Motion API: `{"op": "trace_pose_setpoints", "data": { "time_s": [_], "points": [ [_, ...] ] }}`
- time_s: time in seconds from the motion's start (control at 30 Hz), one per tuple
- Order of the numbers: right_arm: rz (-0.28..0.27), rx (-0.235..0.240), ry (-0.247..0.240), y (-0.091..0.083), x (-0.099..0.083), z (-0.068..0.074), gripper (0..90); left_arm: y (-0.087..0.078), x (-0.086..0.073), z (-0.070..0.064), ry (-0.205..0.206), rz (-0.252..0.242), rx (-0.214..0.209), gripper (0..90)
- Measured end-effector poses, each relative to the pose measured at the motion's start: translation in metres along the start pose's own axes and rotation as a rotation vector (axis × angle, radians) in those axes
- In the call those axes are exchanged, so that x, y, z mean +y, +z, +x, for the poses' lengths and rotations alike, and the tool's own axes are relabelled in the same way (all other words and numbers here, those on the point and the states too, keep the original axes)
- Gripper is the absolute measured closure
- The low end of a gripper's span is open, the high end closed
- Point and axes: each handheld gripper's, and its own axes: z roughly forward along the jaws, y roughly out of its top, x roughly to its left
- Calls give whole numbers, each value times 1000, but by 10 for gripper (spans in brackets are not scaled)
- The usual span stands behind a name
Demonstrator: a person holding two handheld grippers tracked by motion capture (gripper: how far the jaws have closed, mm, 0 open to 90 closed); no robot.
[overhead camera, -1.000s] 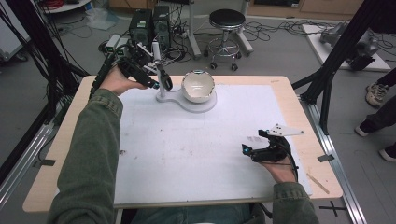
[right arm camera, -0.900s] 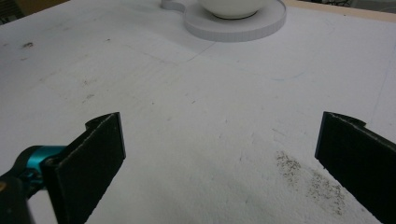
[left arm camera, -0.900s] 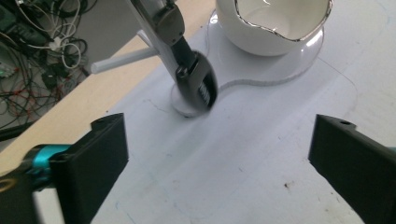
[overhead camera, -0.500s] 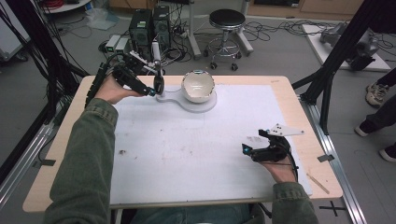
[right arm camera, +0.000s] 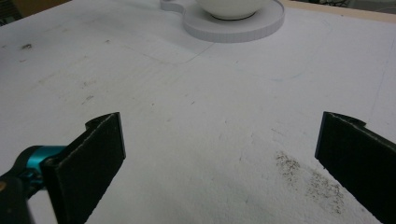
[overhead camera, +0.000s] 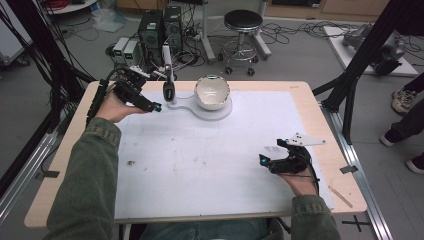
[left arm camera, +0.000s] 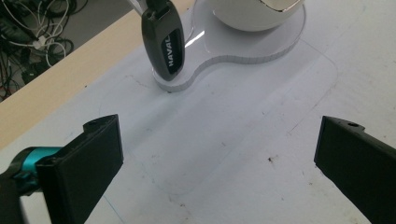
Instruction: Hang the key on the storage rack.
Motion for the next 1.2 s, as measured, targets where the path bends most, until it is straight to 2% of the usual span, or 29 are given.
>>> {"op": "trace_pose_setpoints", "data": {
  "time_s": [0.6, 0.9, 1.2],
  "points": [
    [4, 1, 1, 0, 0, 1, 5, -9, -49, -17, 28, -41, 23, 17],
    [8, -1, 1, 0, -1, 2, 5, -9, -79, -10, -44, -47, 31, 17],
    [12, -3, 2, 0, -1, 3, 5, -14, -105, -9, -66, -62, 40, 17]
  ]
}}
